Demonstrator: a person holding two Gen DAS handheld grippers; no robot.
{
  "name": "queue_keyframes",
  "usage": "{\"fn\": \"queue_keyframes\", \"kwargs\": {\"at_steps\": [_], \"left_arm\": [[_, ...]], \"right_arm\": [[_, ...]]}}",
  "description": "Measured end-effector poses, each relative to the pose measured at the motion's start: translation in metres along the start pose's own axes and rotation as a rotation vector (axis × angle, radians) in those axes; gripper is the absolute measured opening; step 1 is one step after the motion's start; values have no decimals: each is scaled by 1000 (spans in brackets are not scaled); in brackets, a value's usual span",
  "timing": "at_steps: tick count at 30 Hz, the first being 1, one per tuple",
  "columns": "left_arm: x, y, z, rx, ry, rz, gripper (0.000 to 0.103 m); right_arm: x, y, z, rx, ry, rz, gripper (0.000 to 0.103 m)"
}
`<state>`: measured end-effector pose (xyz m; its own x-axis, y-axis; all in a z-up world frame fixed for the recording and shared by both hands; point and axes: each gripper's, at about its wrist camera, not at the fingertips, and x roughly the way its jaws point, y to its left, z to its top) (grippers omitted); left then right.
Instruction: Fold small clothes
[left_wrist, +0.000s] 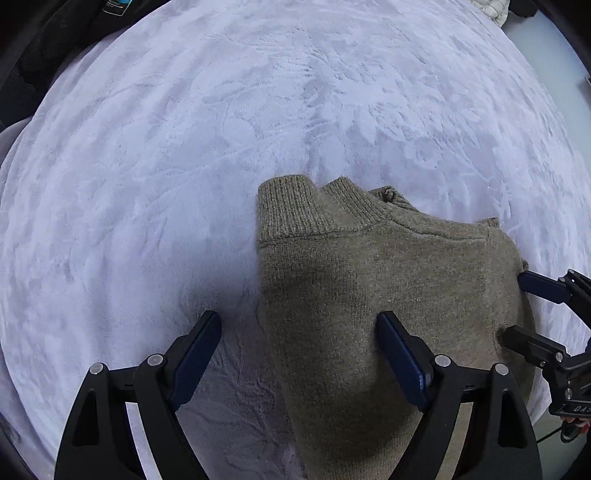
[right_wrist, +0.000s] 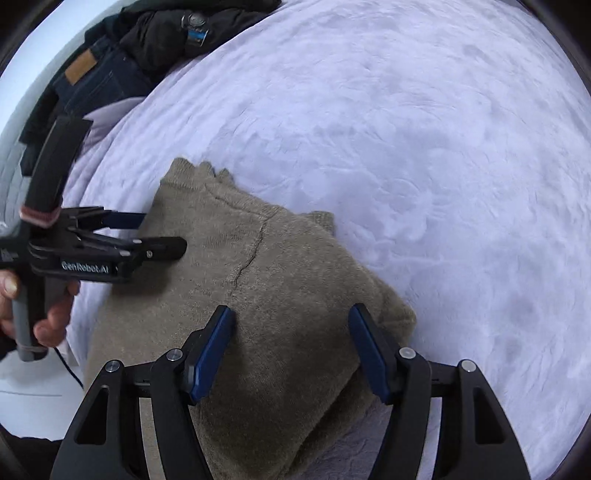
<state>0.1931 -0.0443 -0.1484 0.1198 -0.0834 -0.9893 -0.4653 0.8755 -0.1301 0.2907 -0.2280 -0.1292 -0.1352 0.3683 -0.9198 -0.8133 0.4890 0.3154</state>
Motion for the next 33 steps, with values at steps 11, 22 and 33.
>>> {"fn": "queue_keyframes", "kwargs": {"at_steps": [11,22,33], "left_arm": [[-54,-29,-125,248,-39,-109,87],[-57,-12,-154,197,-29,-105,102],[-29,-38,-176,118,54,126,102]], "right_arm": [[-66,77,-85,-1,-21,165,69],[-59,78,-122,164,17,45,62],[-27,68,-148,141,101,107,67]]}}
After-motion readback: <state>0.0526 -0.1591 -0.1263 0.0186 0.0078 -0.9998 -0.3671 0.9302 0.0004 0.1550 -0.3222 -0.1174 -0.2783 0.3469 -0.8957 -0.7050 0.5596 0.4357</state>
